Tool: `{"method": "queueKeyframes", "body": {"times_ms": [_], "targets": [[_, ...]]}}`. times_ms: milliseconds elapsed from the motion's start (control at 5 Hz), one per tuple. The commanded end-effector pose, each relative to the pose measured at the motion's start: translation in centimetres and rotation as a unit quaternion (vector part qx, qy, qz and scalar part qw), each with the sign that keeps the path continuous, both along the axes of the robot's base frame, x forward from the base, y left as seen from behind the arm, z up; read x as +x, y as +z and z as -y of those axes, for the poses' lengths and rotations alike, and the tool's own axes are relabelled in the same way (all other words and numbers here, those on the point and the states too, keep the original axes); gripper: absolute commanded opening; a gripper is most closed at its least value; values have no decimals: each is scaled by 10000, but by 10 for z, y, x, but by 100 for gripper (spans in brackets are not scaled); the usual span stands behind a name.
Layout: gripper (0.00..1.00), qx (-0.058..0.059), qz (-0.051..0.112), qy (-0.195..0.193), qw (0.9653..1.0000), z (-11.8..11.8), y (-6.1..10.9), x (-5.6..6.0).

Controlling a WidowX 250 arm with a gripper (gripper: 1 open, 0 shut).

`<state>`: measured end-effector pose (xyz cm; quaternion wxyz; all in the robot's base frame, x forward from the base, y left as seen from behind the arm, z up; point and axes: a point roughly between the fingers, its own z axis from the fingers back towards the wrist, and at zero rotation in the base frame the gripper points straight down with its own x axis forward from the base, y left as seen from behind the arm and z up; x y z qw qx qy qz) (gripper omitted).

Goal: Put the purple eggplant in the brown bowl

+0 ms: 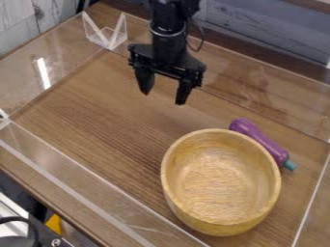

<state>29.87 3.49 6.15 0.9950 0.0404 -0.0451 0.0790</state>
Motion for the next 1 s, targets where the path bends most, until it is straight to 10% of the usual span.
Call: {"method": "queueKeyframes", "body": {"times_ms": [0,800], "targets": [[100,67,87,14,9999,2,4,2],[100,137,-243,407,9988,29,-6,1]]}}
